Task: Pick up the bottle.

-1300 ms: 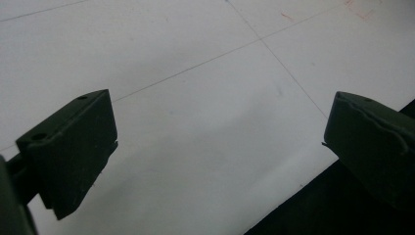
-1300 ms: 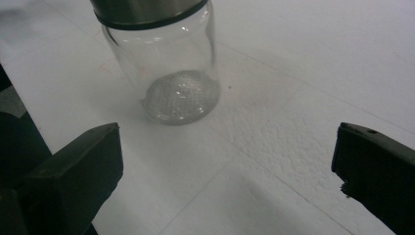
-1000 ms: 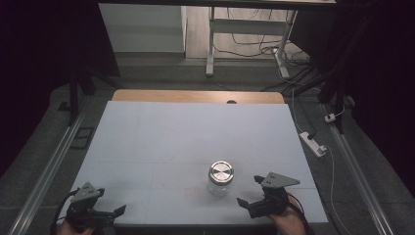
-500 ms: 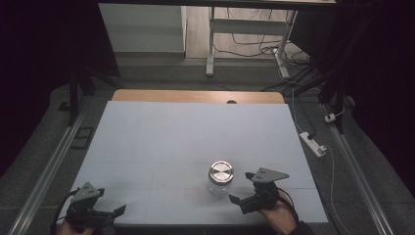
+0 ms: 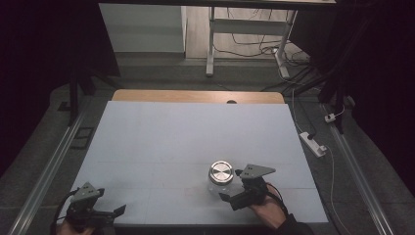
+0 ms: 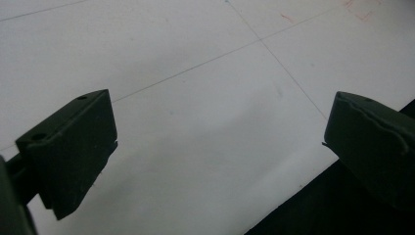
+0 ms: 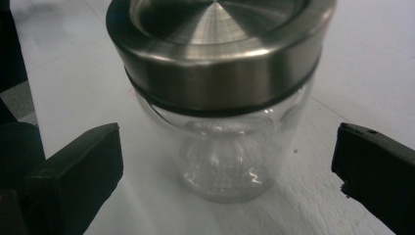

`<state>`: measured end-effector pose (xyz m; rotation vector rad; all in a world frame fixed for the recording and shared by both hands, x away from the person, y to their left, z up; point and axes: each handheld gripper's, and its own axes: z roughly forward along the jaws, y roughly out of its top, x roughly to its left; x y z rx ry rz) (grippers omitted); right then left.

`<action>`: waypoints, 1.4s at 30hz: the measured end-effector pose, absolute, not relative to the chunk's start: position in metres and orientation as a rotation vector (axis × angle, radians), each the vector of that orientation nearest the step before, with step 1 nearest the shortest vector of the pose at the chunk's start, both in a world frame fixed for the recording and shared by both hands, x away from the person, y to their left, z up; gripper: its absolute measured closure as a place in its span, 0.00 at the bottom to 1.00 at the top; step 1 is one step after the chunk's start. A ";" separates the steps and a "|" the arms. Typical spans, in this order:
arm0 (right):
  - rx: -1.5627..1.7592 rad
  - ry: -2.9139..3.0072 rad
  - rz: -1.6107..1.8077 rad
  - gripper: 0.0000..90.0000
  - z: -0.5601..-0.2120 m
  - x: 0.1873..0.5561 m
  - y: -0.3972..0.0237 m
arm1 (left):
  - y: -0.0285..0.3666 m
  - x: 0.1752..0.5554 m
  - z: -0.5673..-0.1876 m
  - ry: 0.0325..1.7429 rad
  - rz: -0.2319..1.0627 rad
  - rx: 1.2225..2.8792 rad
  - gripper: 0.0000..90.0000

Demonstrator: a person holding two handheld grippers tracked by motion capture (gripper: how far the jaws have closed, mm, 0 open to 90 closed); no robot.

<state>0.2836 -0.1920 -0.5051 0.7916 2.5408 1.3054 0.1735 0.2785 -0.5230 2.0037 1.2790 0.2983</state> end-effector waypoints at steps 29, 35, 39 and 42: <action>0.767 2.552 1.251 0.07 -0.508 0.300 -0.166 | 0.279 0.173 -0.523 1.275 0.295 2.001 0.00; 0.708 2.564 1.260 0.15 -0.508 0.298 -0.167 | 0.279 0.174 -0.523 1.273 0.292 2.002 0.00; 0.675 2.553 1.242 0.16 -0.506 0.296 -0.166 | 0.279 0.174 -0.523 1.274 0.292 2.001 0.00; 0.661 2.556 1.235 0.16 -0.506 0.297 -0.166 | 0.279 0.174 -0.523 1.273 0.293 2.001 0.00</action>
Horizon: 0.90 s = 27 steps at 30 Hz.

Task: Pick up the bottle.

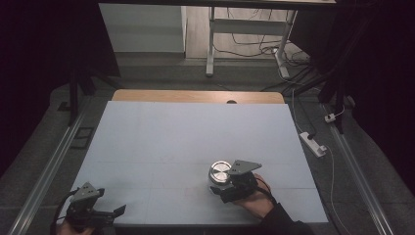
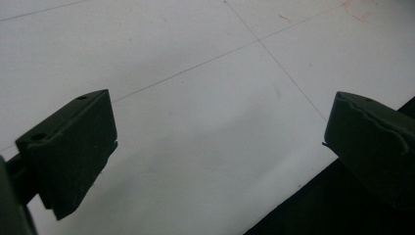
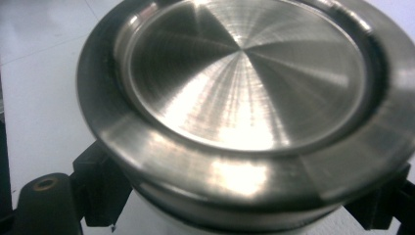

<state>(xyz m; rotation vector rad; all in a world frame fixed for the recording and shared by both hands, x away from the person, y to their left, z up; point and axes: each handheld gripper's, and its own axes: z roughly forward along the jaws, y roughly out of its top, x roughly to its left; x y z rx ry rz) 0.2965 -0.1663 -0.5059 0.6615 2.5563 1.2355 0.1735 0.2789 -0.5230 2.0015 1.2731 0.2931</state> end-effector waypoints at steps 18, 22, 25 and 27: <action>0.663 2.533 1.249 0.17 -0.495 0.294 -0.166 | 0.279 0.174 -0.523 1.275 0.291 2.005 0.00; 0.660 2.526 1.263 0.17 -0.489 0.296 -0.164 | 0.279 0.174 -0.523 1.277 0.290 2.002 0.00; 0.658 2.523 1.267 0.17 -0.484 0.298 -0.161 | 0.279 0.174 -0.523 1.275 0.292 2.004 0.00; 0.653 2.525 1.264 0.17 -0.481 0.299 -0.159 | 0.279 0.174 -0.523 1.274 0.293 2.005 0.00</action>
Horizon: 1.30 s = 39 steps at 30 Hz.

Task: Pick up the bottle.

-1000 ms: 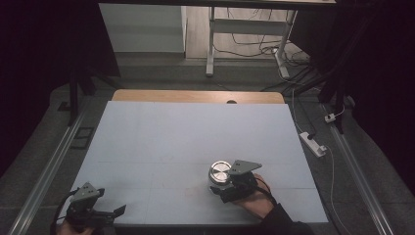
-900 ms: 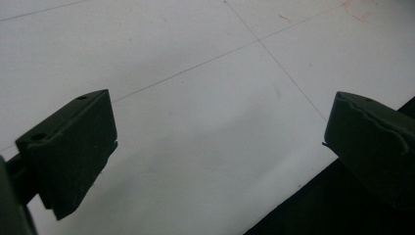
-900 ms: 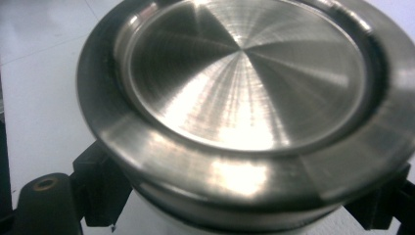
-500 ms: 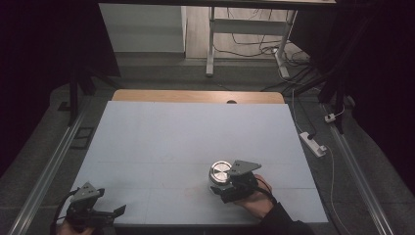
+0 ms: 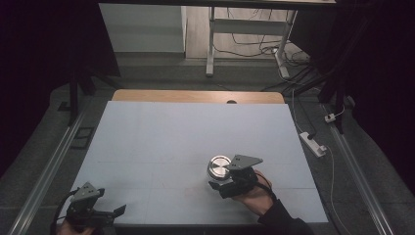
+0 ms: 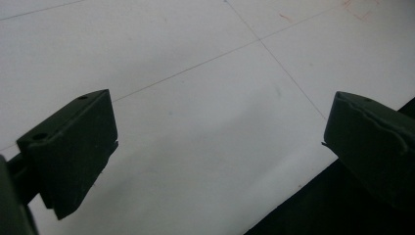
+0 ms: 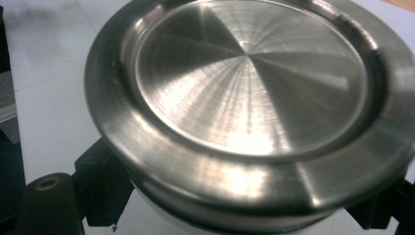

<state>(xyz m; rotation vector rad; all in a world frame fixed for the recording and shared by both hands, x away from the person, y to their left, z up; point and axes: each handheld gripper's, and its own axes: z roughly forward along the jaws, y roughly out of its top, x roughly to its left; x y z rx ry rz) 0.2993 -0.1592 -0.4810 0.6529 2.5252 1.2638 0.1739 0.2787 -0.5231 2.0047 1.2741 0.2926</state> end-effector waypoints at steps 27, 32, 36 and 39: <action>0.591 2.570 1.236 0.17 -0.468 0.315 -0.115 | 0.278 0.175 -0.523 1.275 0.293 2.016 0.00; 0.560 2.585 1.232 0.17 -0.467 0.314 -0.106 | 0.278 0.174 -0.523 1.272 0.290 2.018 0.00; 0.548 2.587 1.233 0.17 -0.466 0.313 -0.104 | 0.277 0.175 -0.524 1.266 0.280 2.030 0.00; 0.550 2.588 1.237 0.17 -0.465 0.313 -0.104 | 0.275 0.176 -0.524 1.271 0.285 2.046 0.00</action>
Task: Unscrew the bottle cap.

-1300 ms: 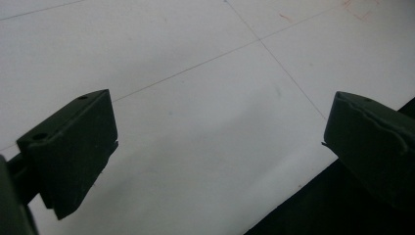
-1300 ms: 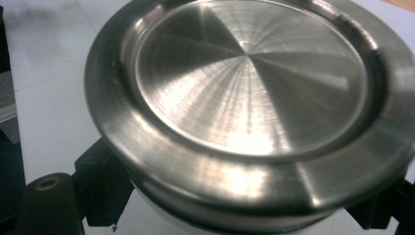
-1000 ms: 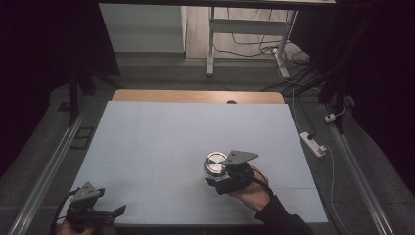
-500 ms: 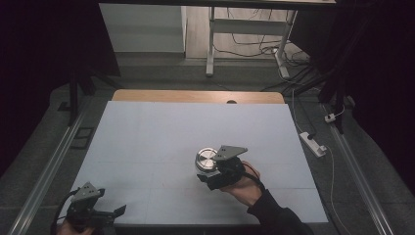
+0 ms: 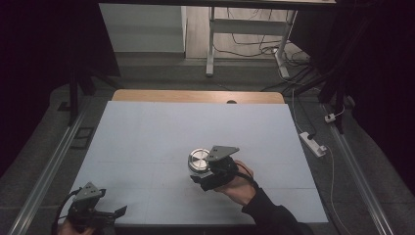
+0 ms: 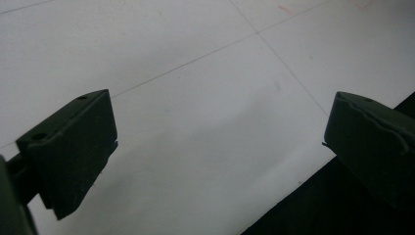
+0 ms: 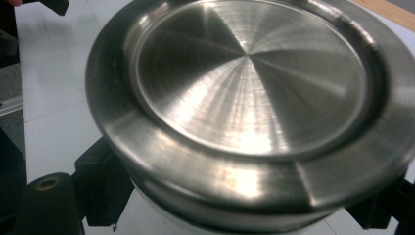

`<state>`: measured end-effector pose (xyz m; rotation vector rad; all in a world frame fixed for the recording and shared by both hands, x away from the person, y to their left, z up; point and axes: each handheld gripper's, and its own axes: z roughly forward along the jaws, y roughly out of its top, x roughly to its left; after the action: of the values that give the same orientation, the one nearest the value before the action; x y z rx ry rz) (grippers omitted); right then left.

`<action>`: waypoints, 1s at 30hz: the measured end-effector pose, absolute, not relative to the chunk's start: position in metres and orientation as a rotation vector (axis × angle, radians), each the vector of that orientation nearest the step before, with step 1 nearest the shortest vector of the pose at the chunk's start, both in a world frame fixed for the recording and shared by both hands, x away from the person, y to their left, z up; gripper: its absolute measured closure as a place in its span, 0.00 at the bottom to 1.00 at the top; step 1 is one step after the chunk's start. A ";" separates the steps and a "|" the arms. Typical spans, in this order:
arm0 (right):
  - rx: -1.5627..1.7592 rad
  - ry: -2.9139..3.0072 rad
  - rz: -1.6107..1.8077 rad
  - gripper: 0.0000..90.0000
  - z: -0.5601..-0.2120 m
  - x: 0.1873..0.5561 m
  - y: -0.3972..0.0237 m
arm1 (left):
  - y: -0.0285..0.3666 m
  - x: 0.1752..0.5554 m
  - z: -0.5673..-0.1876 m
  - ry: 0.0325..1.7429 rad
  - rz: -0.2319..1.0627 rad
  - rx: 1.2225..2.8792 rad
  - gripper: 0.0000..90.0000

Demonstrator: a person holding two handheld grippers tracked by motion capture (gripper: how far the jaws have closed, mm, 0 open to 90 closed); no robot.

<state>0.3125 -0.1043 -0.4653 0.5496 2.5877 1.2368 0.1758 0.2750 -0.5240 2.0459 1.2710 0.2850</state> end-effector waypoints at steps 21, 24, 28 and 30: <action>0.519 2.596 1.257 0.17 -0.461 0.310 -0.096 | 0.273 0.180 -0.513 1.163 0.225 2.012 0.00; 0.519 2.597 1.257 0.17 -0.461 0.310 -0.095 | 0.269 0.183 -0.509 1.130 0.235 2.025 0.00; 0.509 2.602 1.256 0.17 -0.461 0.309 -0.095 | 0.266 0.189 -0.505 1.082 0.220 2.031 0.00; 0.504 2.604 1.257 0.17 -0.461 0.309 -0.094 | 0.264 0.193 -0.504 1.044 0.221 2.032 0.00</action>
<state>0.3088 -0.0943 -0.4612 0.5045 2.6039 1.2568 0.1930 0.2643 -0.5035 2.0322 1.0440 0.2214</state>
